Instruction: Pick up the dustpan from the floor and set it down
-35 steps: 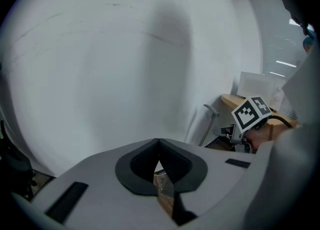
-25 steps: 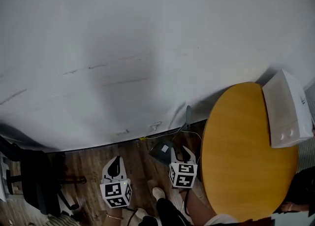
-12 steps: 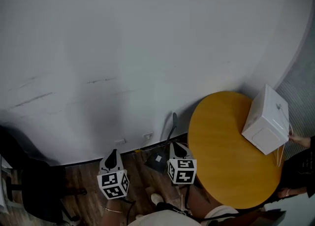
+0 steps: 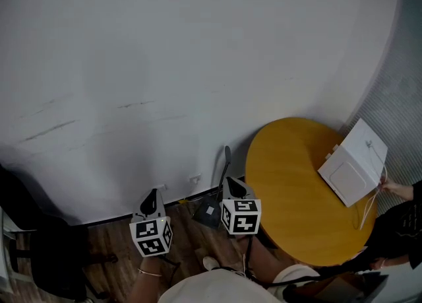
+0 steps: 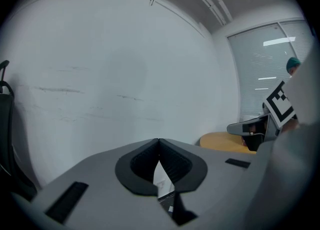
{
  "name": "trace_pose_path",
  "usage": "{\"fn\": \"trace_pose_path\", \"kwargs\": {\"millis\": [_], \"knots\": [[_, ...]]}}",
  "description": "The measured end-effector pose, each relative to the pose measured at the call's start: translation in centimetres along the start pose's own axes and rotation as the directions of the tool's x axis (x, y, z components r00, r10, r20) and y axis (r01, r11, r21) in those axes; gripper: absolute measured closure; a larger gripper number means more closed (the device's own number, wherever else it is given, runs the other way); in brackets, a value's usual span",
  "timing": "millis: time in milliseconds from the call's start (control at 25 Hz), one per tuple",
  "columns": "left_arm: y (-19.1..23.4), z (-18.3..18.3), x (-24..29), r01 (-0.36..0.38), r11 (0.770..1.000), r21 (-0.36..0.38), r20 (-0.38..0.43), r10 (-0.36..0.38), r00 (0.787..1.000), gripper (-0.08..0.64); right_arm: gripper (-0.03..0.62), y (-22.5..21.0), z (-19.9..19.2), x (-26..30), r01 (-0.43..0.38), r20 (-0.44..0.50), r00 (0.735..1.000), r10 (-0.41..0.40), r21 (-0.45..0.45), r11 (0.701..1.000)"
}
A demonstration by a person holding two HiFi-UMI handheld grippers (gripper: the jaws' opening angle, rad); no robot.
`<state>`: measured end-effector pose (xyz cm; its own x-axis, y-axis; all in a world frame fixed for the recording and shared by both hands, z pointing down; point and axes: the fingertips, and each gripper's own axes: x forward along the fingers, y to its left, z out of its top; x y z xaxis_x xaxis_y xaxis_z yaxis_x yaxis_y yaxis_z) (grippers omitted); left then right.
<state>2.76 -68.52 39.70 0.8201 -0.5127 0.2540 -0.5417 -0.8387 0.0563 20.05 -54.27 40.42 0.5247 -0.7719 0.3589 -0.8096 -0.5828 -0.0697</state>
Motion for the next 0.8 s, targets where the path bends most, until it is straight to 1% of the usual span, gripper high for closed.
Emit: {"fn": "trace_pose_path", "kwargs": {"millis": [240, 480, 800], "knots": [[-0.7, 0.0, 0.0, 0.01, 1.0, 0.011, 0.001, -0.01, 1.0, 0.543, 0.56, -0.4, 0.1, -0.4, -0.002, 0.008, 1.0, 0.002, 0.01, 1.0], [-0.9, 0.0, 0.9, 0.004, 1.0, 0.02, -0.003, -0.004, 1.0, 0.543, 0.56, -1.0, -0.2, 0.5, -0.008, -0.002, 1.0, 0.008, 0.01, 1.0], [-2.0, 0.0, 1.0, 0.006, 1.0, 0.028, -0.01, -0.006, 1.0, 0.541, 0.56, -2.0, -0.1, 0.1, -0.003, -0.006, 1.0, 0.003, 0.007, 1.0]]}}
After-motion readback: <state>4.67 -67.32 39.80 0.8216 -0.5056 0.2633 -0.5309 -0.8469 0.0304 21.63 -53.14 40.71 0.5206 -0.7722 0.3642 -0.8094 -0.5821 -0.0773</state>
